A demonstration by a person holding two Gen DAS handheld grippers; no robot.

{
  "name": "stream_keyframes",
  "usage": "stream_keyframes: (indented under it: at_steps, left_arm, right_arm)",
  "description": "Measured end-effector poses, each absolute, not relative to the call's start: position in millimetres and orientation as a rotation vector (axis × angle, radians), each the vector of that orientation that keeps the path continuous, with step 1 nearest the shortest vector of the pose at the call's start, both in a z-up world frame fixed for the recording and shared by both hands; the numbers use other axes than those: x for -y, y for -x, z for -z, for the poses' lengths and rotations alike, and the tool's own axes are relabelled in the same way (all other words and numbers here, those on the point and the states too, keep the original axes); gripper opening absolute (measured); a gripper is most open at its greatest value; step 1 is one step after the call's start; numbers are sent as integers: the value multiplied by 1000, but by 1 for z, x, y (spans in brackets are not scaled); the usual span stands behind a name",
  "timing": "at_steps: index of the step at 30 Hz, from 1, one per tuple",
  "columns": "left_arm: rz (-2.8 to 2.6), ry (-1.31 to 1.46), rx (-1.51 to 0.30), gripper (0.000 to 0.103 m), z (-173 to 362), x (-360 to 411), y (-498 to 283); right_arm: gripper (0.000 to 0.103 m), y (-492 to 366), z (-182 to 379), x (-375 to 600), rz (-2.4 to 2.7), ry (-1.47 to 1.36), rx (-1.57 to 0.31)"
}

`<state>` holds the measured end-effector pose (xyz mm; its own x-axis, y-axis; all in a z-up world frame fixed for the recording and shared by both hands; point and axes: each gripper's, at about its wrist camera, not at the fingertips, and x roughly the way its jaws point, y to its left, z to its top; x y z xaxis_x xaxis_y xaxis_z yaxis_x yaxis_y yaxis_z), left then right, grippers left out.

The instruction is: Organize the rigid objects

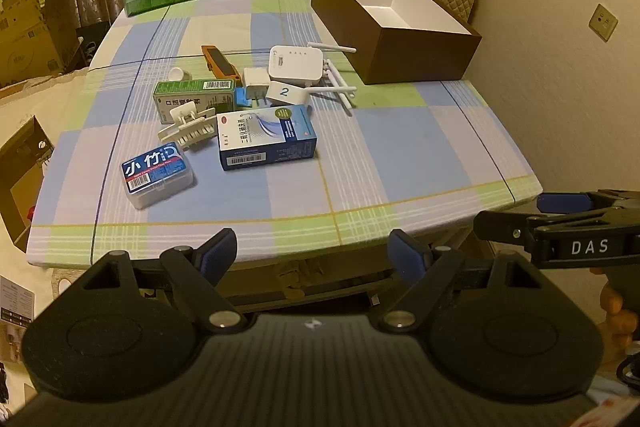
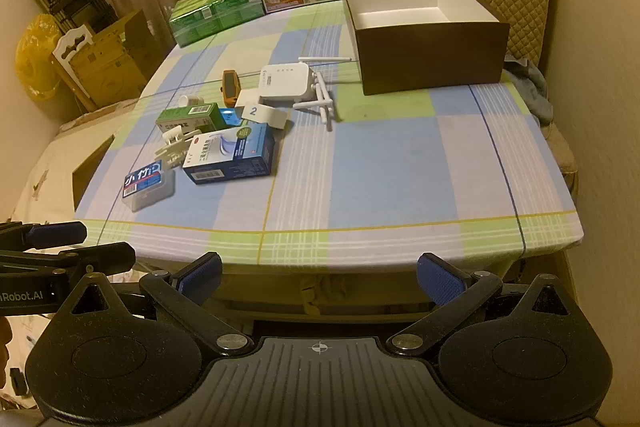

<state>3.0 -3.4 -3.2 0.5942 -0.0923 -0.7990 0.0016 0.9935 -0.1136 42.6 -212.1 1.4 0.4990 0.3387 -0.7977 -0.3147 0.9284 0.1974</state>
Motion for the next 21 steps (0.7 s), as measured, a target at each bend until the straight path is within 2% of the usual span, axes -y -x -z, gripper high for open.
stream_keyframes:
  at_steps: [21]
  left_arm:
    - [59, 112, -937, 80, 6, 1, -4]
  right_arm:
    - [101, -45, -2, 210, -399, -26, -972]
